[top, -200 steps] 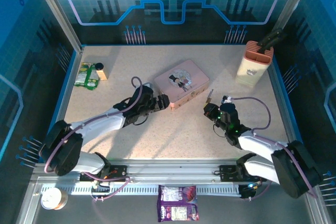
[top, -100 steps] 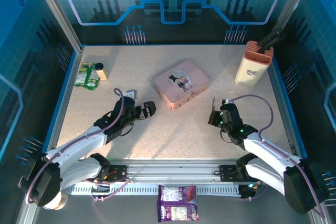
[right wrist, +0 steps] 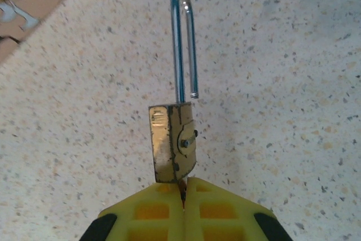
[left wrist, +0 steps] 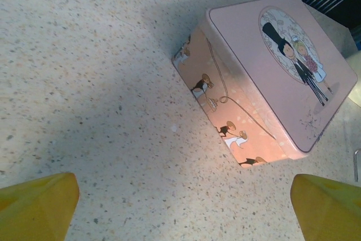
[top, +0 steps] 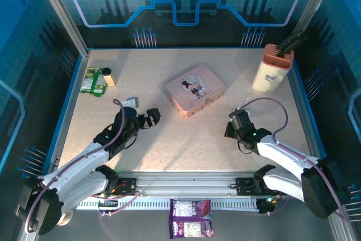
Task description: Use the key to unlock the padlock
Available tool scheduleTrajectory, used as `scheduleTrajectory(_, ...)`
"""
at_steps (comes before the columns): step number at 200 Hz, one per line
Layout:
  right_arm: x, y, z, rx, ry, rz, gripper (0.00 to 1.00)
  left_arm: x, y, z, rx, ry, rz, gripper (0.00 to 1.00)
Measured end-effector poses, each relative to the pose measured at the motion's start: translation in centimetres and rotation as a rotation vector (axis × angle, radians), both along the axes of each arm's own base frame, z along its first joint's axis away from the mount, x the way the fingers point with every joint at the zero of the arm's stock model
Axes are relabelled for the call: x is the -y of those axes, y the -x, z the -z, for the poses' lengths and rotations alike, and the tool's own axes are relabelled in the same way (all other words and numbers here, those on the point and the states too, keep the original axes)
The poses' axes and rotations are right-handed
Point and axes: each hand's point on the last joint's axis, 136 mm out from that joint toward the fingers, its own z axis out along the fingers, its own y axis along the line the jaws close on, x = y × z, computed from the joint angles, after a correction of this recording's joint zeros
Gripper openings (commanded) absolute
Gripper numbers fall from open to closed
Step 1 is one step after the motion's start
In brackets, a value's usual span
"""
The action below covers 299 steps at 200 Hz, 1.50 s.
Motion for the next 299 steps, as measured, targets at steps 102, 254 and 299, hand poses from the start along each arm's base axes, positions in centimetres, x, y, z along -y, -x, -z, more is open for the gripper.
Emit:
scheduleTrajectory(102,-0.8,0.4,0.7,-0.068,0.145,-0.063,0.23,-3.1,0.4,-1.6,0.055,0.004,-0.091,0.99)
scheduleTrajectory(254,-0.5,-0.8,-8.6,0.19,-0.071,-0.124,0.84,-8.9,0.0,-3.3,0.095,-0.186,-0.32,0.99)
scheduleTrajectory(299,-0.4,-1.3,-10.4,0.279,-0.028,-0.182,0.94,-12.0,-0.3,-4.6,0.211,-0.35,-0.451,0.99)
